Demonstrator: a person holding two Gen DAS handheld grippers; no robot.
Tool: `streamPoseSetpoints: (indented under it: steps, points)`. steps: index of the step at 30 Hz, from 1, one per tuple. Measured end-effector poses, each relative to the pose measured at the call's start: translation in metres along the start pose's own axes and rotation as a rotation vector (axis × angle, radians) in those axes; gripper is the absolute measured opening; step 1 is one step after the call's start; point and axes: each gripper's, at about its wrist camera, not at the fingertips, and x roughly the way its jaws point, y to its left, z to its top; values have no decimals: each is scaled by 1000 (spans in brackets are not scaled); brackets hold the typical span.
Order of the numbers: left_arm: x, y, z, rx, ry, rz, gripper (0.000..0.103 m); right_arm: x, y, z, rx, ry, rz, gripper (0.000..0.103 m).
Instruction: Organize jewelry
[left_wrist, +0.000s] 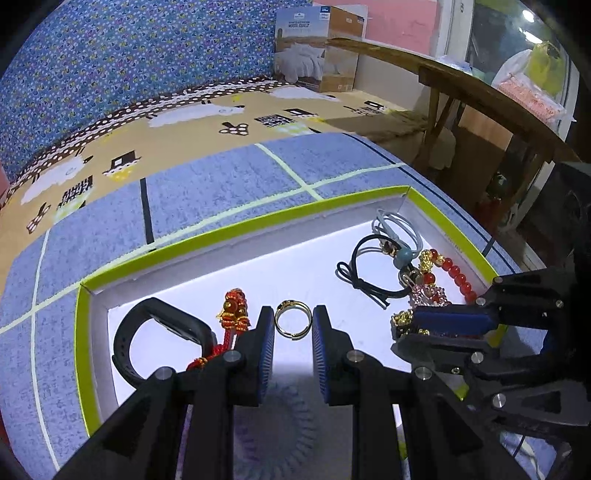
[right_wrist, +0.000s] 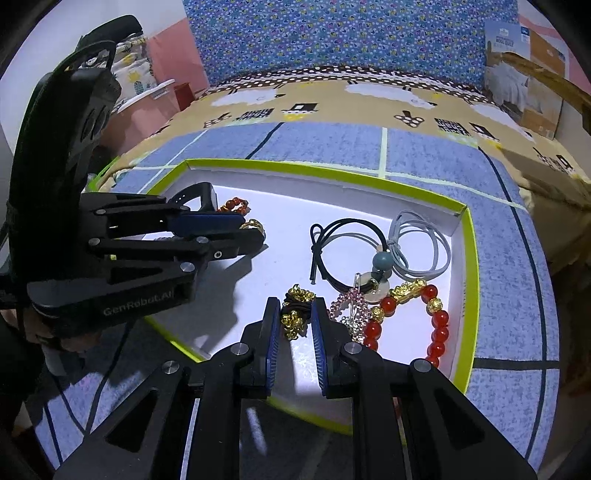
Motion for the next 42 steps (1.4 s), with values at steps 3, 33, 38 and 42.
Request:
streamPoseSetpoints:
  steps: [3, 33, 38, 42]
  points:
    - [0, 2, 0, -5, 0, -4, 23, -1, -1, -1, 5, -4, -7, 23]
    - [-133, -28, -64, -96, -222, 90, 28, -129, 44, -65, 40, -228, -98, 27]
    - [-158, -39, -90, -116, -253, 121, 29, -148, 59, -86, 36, -256, -118, 27]
    - [-172, -48, -109, -133, -263, 146, 29, -159, 71, -105, 37, -266, -125, 27]
